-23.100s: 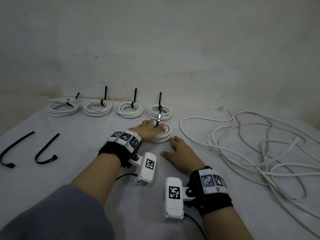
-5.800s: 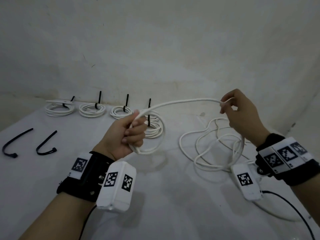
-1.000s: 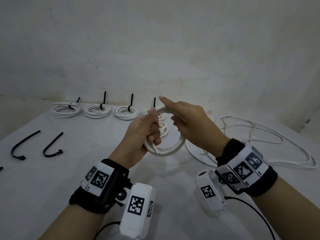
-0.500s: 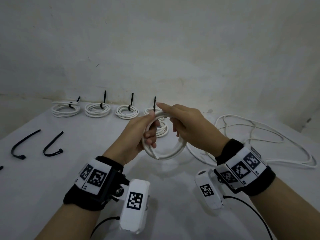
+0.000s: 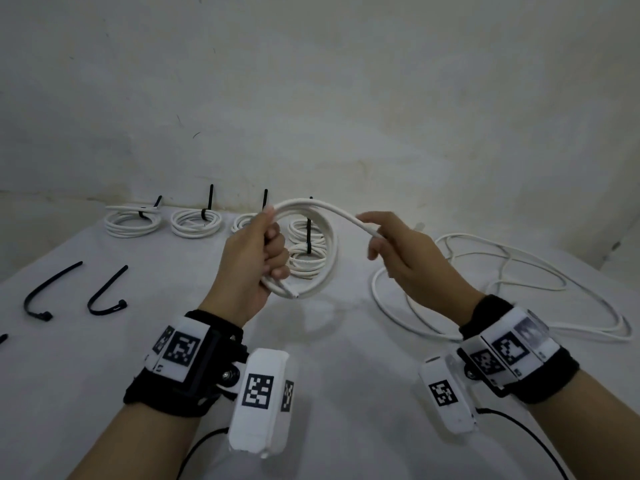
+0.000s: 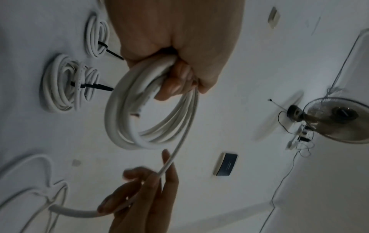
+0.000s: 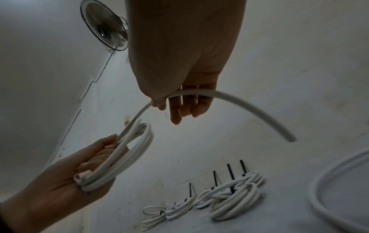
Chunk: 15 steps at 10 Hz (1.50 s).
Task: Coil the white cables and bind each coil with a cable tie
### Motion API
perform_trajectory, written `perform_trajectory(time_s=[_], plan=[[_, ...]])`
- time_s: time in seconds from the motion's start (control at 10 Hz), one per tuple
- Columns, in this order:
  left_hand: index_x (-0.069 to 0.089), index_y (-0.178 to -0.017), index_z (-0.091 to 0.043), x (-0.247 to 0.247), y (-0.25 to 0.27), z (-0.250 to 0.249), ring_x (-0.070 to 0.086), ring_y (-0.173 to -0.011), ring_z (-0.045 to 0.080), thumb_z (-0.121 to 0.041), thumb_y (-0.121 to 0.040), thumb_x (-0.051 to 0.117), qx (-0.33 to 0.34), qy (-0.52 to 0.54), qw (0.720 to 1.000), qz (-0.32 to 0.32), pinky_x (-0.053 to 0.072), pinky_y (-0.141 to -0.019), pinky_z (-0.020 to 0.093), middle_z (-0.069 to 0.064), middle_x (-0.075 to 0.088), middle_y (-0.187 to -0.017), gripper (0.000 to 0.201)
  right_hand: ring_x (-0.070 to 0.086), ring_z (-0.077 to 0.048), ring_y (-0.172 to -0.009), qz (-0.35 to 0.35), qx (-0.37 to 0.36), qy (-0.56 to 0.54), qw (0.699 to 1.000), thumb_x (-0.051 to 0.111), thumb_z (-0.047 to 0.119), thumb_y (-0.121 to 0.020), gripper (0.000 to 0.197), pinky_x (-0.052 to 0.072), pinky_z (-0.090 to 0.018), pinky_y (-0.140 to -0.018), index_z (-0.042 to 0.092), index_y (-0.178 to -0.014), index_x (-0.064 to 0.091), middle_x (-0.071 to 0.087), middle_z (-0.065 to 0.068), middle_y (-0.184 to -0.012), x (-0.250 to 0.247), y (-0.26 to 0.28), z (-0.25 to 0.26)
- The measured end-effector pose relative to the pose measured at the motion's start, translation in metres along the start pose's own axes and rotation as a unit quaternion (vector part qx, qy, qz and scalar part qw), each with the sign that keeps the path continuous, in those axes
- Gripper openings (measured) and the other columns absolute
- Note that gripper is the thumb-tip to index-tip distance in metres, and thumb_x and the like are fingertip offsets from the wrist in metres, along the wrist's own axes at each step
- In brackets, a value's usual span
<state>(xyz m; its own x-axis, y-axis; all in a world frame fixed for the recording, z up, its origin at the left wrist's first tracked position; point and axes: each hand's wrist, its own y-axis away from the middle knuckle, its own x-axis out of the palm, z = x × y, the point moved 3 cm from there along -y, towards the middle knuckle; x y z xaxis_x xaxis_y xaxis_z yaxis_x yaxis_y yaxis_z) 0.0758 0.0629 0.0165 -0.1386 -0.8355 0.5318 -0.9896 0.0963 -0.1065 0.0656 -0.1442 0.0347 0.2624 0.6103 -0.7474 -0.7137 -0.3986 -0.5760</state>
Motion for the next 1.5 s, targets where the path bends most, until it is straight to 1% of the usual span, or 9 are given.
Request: perform_trajectory(time_s=[0.1, 0.2, 0.4, 0.5, 0.7, 0.9, 1.0, 1.2, 1.5], plan=[[0.033, -0.065, -0.018, -0.007, -0.003, -0.003, 0.020, -0.031, 0.003, -0.031, -0.100, 0.039, 0.005, 0.039, 0.999, -0.018, 0.023, -0.032, 0.015, -0.009, 0.023, -0.041, 0.038, 0.052, -0.002, -0.063, 0.007, 0.004, 0.021, 1.000, 0.038, 0.011, -0.100, 0.021, 0.037, -0.010, -0.058, 0.027, -0.113, 0.037, 0.057, 0.006, -0.079, -0.005, 0.011, -0.009], [0.032, -0.065, -0.018, -0.010, -0.005, -0.002, 0.020, -0.031, 0.003, -0.032, -0.101, 0.038, 0.009, 0.060, 0.998, -0.032, 0.024, -0.031, 0.015, -0.009, 0.023, -0.041, 0.039, 0.054, -0.002, -0.074, 0.049, 0.006, 0.082, 0.995, 0.043, 0.007, -0.099, 0.033, 0.042, -0.017, -0.066, 0.025, -0.126, 0.043, 0.056, 0.014, -0.093, -0.009, 0.019, -0.013], [0.032, -0.065, -0.018, -0.010, -0.006, 0.000, 0.019, -0.031, 0.004, -0.033, -0.101, 0.037, 0.017, 0.070, 0.996, -0.048, 0.024, -0.032, 0.015, -0.009, 0.022, -0.041, 0.040, 0.044, -0.009, -0.065, 0.117, -0.035, 0.215, 0.969, 0.043, 0.005, -0.098, 0.083, 0.046, -0.034, -0.055, 0.058, -0.142, -0.003, 0.039, 0.003, -0.086, -0.011, 0.028, -0.027], [0.032, -0.064, -0.018, -0.010, -0.006, 0.001, 0.020, -0.030, 0.004, -0.033, -0.101, 0.037, 0.017, 0.078, 0.995, -0.052, 0.025, -0.032, 0.015, -0.009, 0.022, -0.041, 0.040, 0.048, -0.004, -0.066, 0.028, -0.079, 0.191, 0.978, 0.041, 0.013, -0.097, 0.057, 0.049, -0.035, -0.054, 0.036, -0.147, 0.024, 0.045, 0.002, -0.084, -0.022, 0.031, -0.024], [0.033, -0.064, -0.018, -0.012, -0.007, -0.001, 0.020, -0.030, 0.004, -0.032, -0.101, 0.037, 0.020, 0.087, 0.994, -0.061, 0.025, -0.032, 0.015, -0.009, 0.022, -0.041, 0.040, 0.061, -0.026, -0.054, -0.068, -0.072, 0.216, 0.971, 0.053, 0.019, -0.093, 0.020, 0.050, -0.038, -0.045, 0.023, -0.111, 0.045, 0.067, -0.001, -0.083, -0.033, 0.031, -0.007], [0.032, -0.065, -0.018, -0.019, -0.012, -0.002, 0.020, -0.032, 0.005, -0.031, -0.102, 0.035, 0.051, 0.081, 0.992, -0.077, 0.026, -0.033, 0.016, -0.009, 0.023, -0.041, 0.039, 0.063, -0.025, -0.080, 0.070, -0.134, 0.271, 0.951, 0.060, -0.025, -0.067, 0.069, 0.051, -0.033, -0.054, 0.015, -0.123, 0.058, 0.064, -0.003, -0.108, -0.017, 0.032, -0.010], [0.032, -0.066, -0.018, -0.019, -0.012, -0.001, 0.020, -0.032, 0.005, -0.032, -0.102, 0.036, 0.056, 0.078, 0.992, -0.080, 0.026, -0.033, 0.016, -0.008, 0.023, -0.041, 0.039, 0.054, -0.020, -0.076, 0.095, -0.188, 0.315, 0.925, 0.058, -0.027, -0.056, 0.078, 0.043, -0.025, -0.053, 0.014, -0.121, 0.063, 0.067, 0.000, -0.107, -0.011, 0.030, -0.002], [0.032, -0.066, -0.018, -0.011, -0.007, 0.001, 0.021, -0.033, 0.005, -0.032, -0.102, 0.036, 0.061, 0.050, 0.994, -0.073, 0.027, -0.035, 0.016, -0.008, 0.024, -0.042, 0.039, 0.051, -0.018, -0.075, 0.150, -0.262, 0.350, 0.887, 0.032, 0.003, -0.080, 0.049, 0.044, -0.032, -0.063, 0.021, -0.110, 0.066, 0.069, 0.009, -0.097, -0.004, 0.034, 0.036], [0.035, -0.069, -0.016, 0.008, 0.003, 0.012, 0.022, -0.037, 0.006, -0.034, -0.102, 0.034, 0.049, -0.011, 0.999, 0.007, 0.029, -0.038, 0.018, -0.006, 0.025, -0.045, 0.038, 0.046, -0.017, -0.072, 0.180, -0.272, 0.253, 0.911, 0.048, -0.012, -0.071, 0.042, 0.043, -0.029, -0.066, 0.019, -0.099, 0.052, 0.061, 0.004, -0.080, 0.017, 0.033, 0.073]])
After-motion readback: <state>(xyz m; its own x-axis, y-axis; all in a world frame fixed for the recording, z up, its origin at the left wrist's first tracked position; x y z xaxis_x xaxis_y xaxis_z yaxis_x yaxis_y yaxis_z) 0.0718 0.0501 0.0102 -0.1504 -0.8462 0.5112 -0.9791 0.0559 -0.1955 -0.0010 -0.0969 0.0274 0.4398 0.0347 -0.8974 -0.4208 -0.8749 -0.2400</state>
